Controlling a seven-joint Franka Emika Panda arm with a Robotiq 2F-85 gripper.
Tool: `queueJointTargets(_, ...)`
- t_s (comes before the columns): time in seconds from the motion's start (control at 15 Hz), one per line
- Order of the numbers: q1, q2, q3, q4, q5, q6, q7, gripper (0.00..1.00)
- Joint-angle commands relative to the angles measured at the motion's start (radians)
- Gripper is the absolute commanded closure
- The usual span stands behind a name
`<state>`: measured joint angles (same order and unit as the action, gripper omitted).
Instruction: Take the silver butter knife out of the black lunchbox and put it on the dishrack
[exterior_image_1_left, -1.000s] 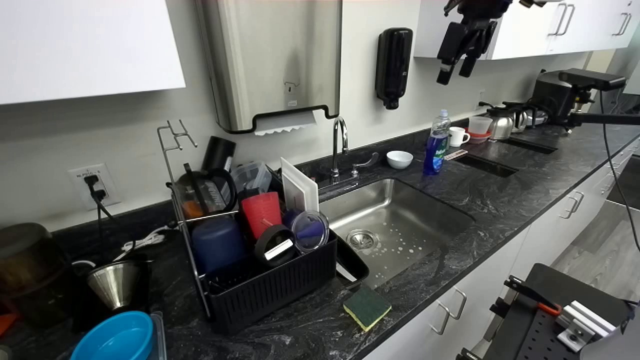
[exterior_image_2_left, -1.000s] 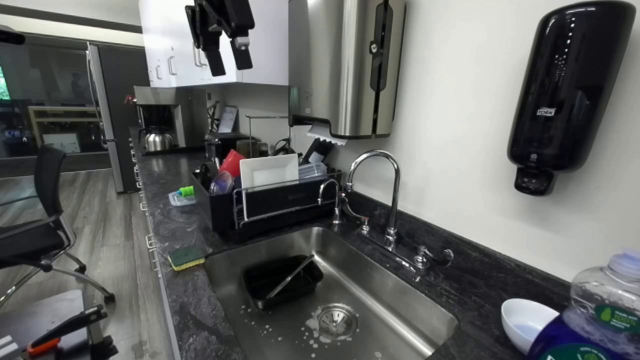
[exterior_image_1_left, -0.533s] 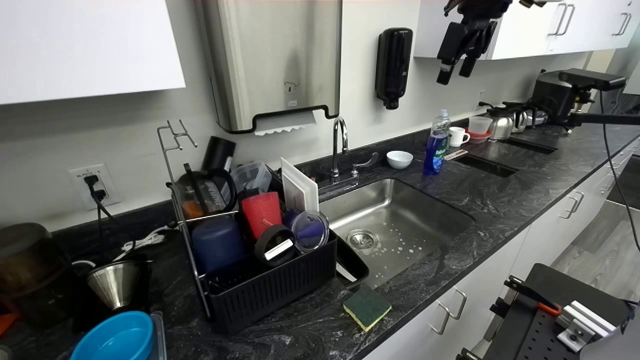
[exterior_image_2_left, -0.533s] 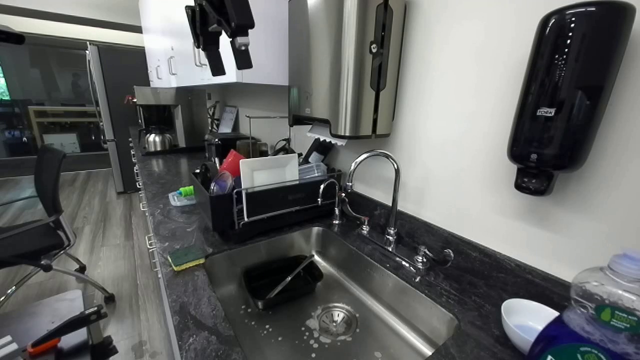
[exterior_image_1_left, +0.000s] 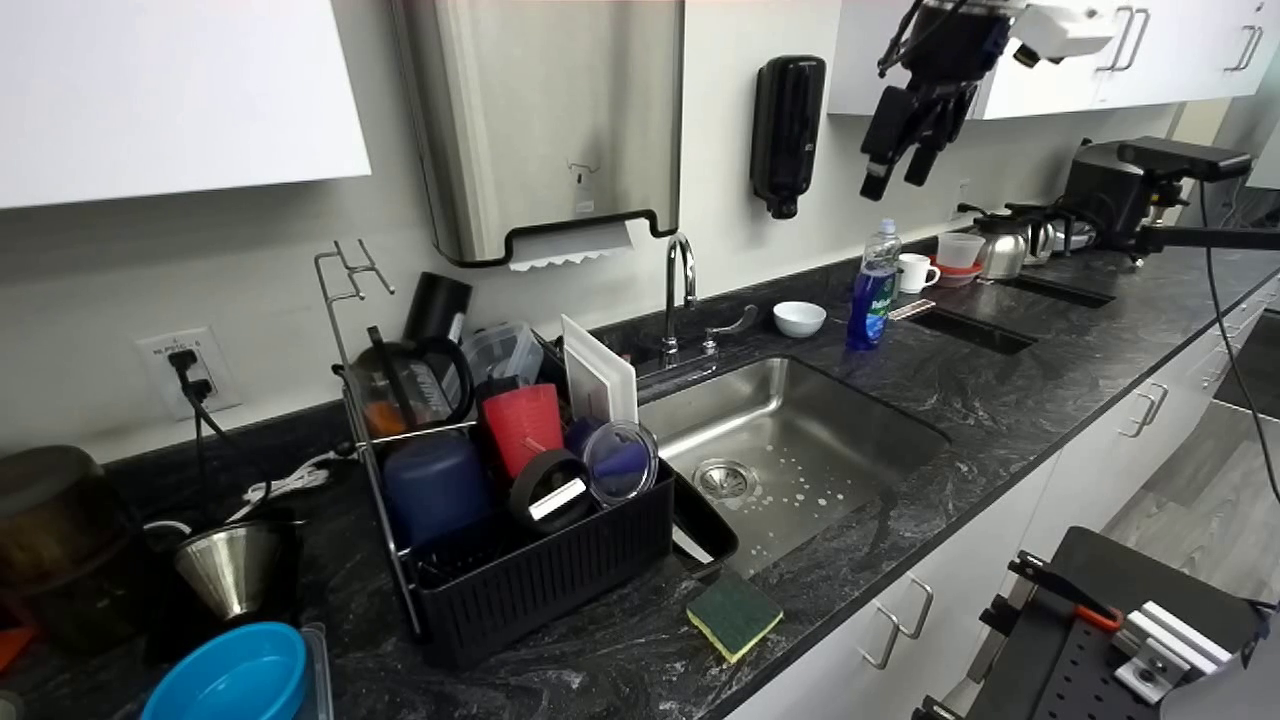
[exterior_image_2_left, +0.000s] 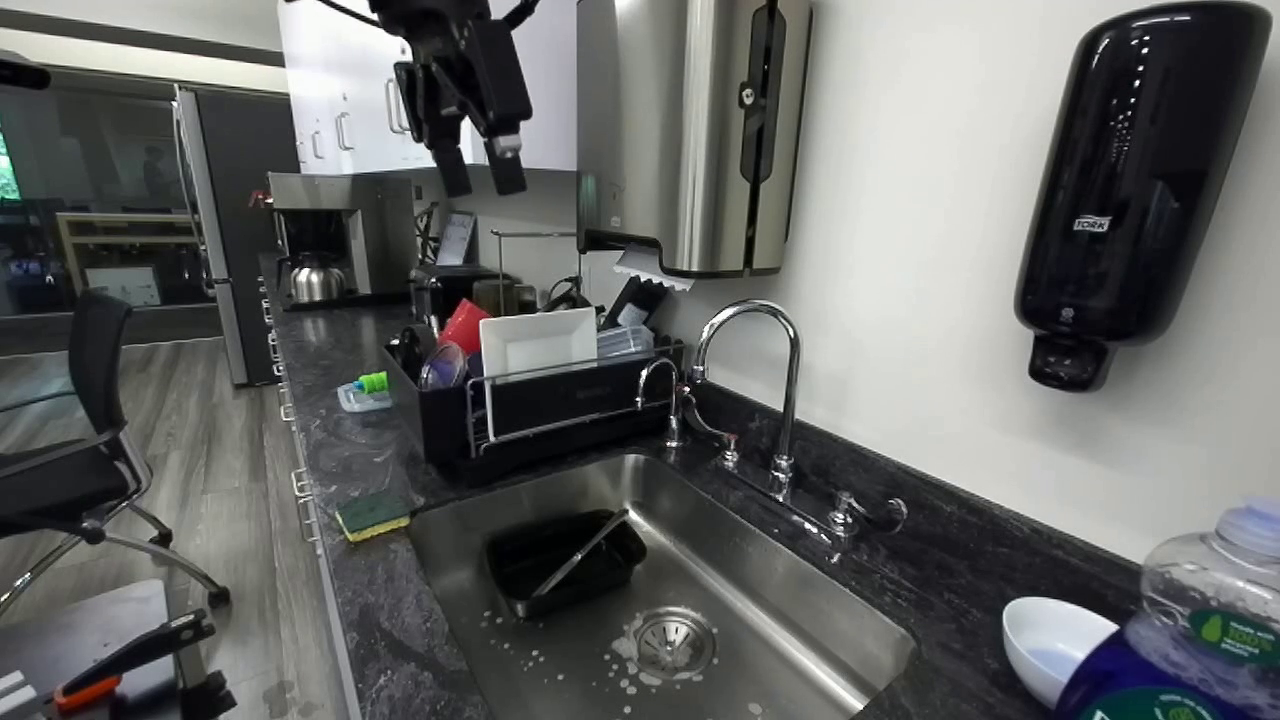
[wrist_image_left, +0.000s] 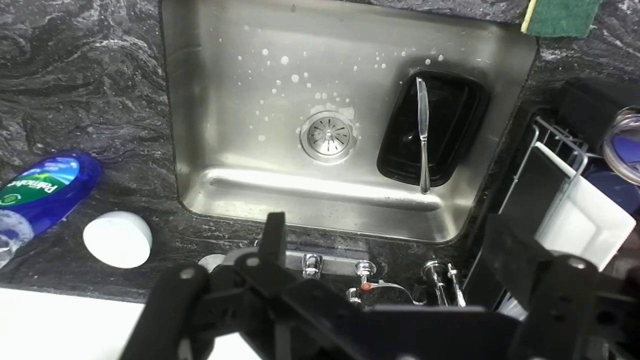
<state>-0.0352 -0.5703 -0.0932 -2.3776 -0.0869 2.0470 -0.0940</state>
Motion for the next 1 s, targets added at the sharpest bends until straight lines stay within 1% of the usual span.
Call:
queueJointTargets(0.0,0.013,0.015,-0.022,-0.061,0.038,0.083,-0.053,0.00)
queueJointTargets(0.33,0.011,0.056,-0.023,-0.145,0.071,0.151,-0.066,0.00)
queueJointTargets(0.67,0.003,0.117,-0.019,-0.189,0.091,0.246,-0.046,0.00)
queueJointTargets(0.93,0.004,0.201,-0.015,-0.210,0.092,0.329,-0.038,0.00)
